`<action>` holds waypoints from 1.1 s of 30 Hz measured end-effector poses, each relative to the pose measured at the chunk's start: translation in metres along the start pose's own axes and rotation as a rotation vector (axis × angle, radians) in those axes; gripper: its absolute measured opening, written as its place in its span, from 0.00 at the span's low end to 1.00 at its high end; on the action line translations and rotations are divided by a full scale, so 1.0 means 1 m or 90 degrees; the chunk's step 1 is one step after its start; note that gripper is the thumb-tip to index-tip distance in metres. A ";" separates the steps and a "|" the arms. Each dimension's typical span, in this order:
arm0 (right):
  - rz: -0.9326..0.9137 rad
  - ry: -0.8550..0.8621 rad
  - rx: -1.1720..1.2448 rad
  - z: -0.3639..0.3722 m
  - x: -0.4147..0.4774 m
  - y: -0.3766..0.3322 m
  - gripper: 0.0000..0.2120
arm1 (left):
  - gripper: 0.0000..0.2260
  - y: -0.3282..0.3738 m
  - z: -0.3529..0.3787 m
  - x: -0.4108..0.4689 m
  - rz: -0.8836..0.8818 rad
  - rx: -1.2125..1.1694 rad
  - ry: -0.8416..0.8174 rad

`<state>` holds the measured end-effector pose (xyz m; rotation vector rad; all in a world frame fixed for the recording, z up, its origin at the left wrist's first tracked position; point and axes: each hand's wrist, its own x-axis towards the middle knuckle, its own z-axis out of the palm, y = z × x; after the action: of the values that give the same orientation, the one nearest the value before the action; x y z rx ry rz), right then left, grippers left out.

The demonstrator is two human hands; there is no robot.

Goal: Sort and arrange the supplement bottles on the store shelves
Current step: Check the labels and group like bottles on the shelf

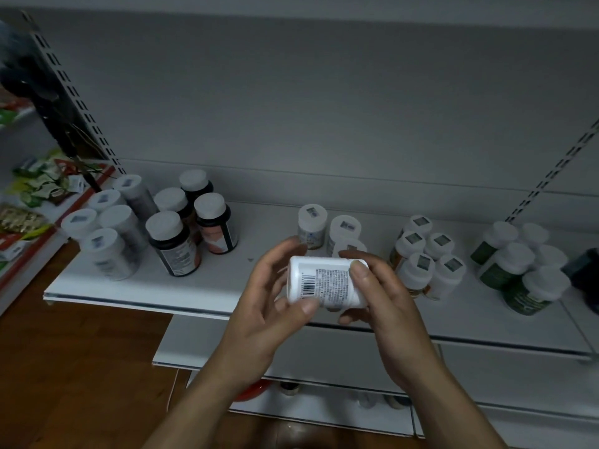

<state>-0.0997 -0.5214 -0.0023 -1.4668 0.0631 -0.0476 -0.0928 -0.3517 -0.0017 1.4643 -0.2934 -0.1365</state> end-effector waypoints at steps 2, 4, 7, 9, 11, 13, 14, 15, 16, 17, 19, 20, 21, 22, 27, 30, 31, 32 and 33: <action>0.003 -0.002 0.001 0.000 0.000 0.001 0.17 | 0.23 0.001 -0.002 0.000 0.012 -0.005 0.003; -0.015 -0.026 -0.004 -0.001 -0.002 0.000 0.20 | 0.18 0.004 -0.001 0.002 0.006 -0.008 0.035; -0.038 -0.041 -0.015 -0.001 -0.004 0.000 0.21 | 0.16 0.005 -0.001 0.003 -0.011 -0.002 0.049; -0.023 -0.021 -0.005 0.000 -0.004 0.001 0.19 | 0.23 0.003 -0.002 0.001 0.001 0.006 0.023; -0.006 -0.009 0.003 0.000 -0.004 0.001 0.18 | 0.25 0.001 -0.003 -0.001 0.025 0.018 0.005; -0.012 -0.017 -0.001 -0.001 -0.006 0.001 0.20 | 0.20 0.004 -0.002 -0.001 0.021 0.013 0.013; -0.022 -0.028 -0.008 -0.002 -0.007 0.000 0.21 | 0.17 0.004 -0.002 -0.001 0.017 0.007 0.026; -0.032 -0.039 -0.016 -0.003 -0.008 -0.001 0.21 | 0.15 0.004 -0.001 -0.001 0.009 0.005 0.041; -0.039 -0.049 -0.021 -0.004 -0.008 -0.001 0.22 | 0.15 0.003 -0.001 -0.001 0.000 0.006 0.047; -0.039 -0.051 -0.022 -0.004 -0.008 -0.001 0.22 | 0.15 0.003 -0.001 -0.001 -0.008 0.001 0.046; -0.027 -0.036 -0.004 -0.002 -0.007 -0.001 0.21 | 0.20 0.001 -0.001 -0.003 0.004 0.002 0.024; -0.019 -0.026 0.006 -0.001 -0.007 -0.001 0.20 | 0.23 0.001 -0.001 -0.005 0.019 0.010 0.014; -0.014 -0.019 0.012 0.000 -0.007 -0.001 0.20 | 0.23 0.002 -0.002 -0.005 0.031 0.012 0.010; -0.016 -0.019 0.011 0.000 -0.007 -0.001 0.19 | 0.21 0.002 -0.003 -0.004 0.033 0.013 0.014; -0.051 -0.021 0.008 0.006 -0.009 -0.003 0.20 | 0.16 0.003 -0.008 -0.002 -0.001 0.006 0.024; -0.023 0.017 0.033 0.013 -0.008 -0.001 0.14 | 0.26 0.001 -0.012 -0.005 0.020 0.022 -0.006; -0.018 0.020 0.035 0.014 -0.008 -0.001 0.14 | 0.24 0.000 -0.015 -0.005 0.025 0.024 -0.004; -0.019 0.016 0.029 0.016 -0.009 -0.001 0.15 | 0.20 0.002 -0.017 -0.004 0.021 0.015 0.002; -0.024 0.009 0.018 0.017 -0.009 -0.001 0.18 | 0.18 0.004 -0.018 -0.003 0.016 0.004 0.009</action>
<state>-0.1079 -0.5038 0.0002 -1.4389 0.0463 -0.0900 -0.0915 -0.3333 0.0002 1.4669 -0.3009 -0.1039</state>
